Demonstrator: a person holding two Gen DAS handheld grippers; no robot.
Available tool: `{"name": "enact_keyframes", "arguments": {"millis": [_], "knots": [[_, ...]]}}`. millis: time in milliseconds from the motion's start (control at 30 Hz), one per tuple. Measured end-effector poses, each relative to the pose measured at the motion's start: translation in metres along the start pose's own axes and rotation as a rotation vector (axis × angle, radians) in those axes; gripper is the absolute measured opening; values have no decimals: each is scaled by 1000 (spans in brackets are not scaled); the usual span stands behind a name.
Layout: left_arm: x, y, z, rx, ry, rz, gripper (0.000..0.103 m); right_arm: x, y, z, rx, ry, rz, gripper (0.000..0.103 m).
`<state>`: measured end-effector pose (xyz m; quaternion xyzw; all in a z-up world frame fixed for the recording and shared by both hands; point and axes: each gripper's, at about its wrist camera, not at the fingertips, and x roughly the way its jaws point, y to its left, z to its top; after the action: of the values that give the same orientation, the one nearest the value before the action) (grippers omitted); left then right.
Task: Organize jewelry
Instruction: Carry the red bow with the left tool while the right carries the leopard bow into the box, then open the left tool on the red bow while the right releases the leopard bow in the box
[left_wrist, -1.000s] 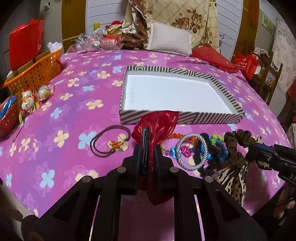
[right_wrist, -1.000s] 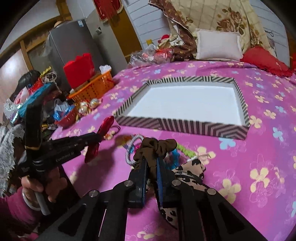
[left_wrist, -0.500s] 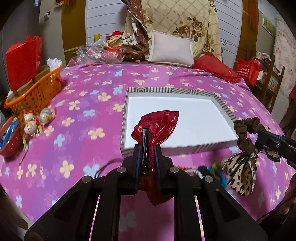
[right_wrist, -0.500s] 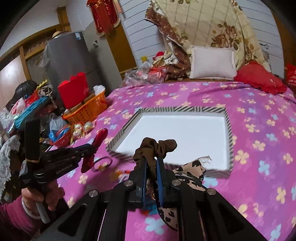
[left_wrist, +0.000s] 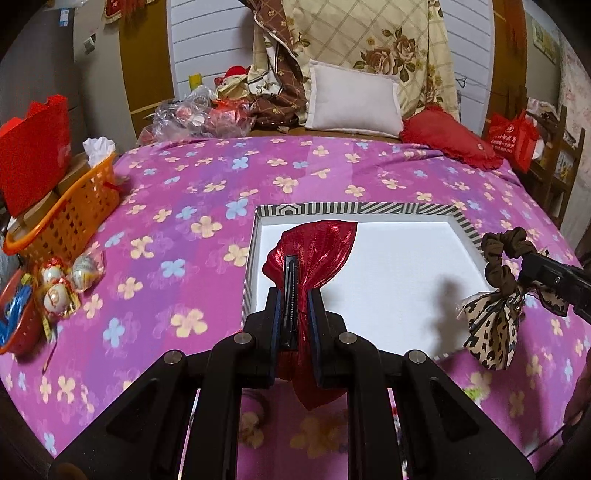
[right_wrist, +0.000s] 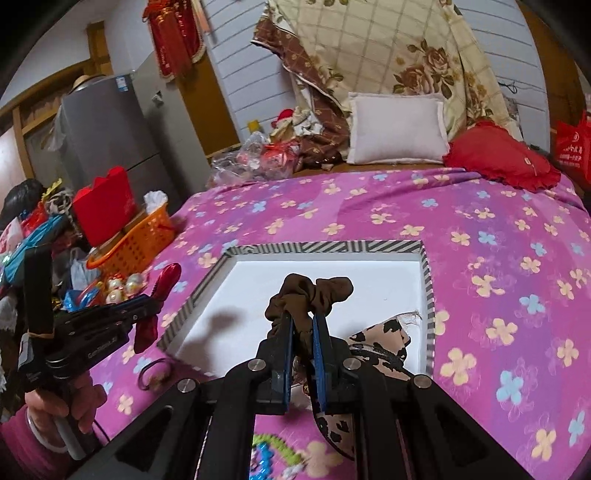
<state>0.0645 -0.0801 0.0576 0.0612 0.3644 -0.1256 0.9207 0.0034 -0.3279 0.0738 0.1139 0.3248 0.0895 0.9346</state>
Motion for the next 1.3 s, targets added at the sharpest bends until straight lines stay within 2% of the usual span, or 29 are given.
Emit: {"name": "enact_keyframes", "arguments": {"millis": [333,600,667,700,733,800,833,867,900,1100,1200,1300], "knots": [[59,-5,6,-7,94,24,13,54,-42,-6,86,87,-33,9],[83,-8,-4,-15,162,31,14,69,-58,-22,128,147,-55,10],[84,-9,-7,-15,165,39,18,71,-56,-25,106,158,-88,14],[84,-10,-7,-15,165,36,21,70,-55,-26,98,156,-96,24],[84,-10,-8,-16,166,34,23,69,-54,-27,93,151,-103,45],[82,-10,-8,-21,162,25,42,64,-53,-28,92,124,-110,64],[81,-10,-8,-25,158,20,55,61,-53,-28,92,111,-111,65],[79,-10,-8,-31,150,16,63,57,-51,-28,87,101,-115,65],[77,-10,-8,-32,146,16,64,55,-50,-28,84,98,-117,65],[51,-13,-8,-22,103,21,66,29,-33,-28,54,53,-115,65],[36,-15,-11,-18,80,28,67,14,-19,-30,22,28,-121,75],[17,-17,-20,-7,55,32,67,-1,-4,-38,-10,1,-147,76]]}}
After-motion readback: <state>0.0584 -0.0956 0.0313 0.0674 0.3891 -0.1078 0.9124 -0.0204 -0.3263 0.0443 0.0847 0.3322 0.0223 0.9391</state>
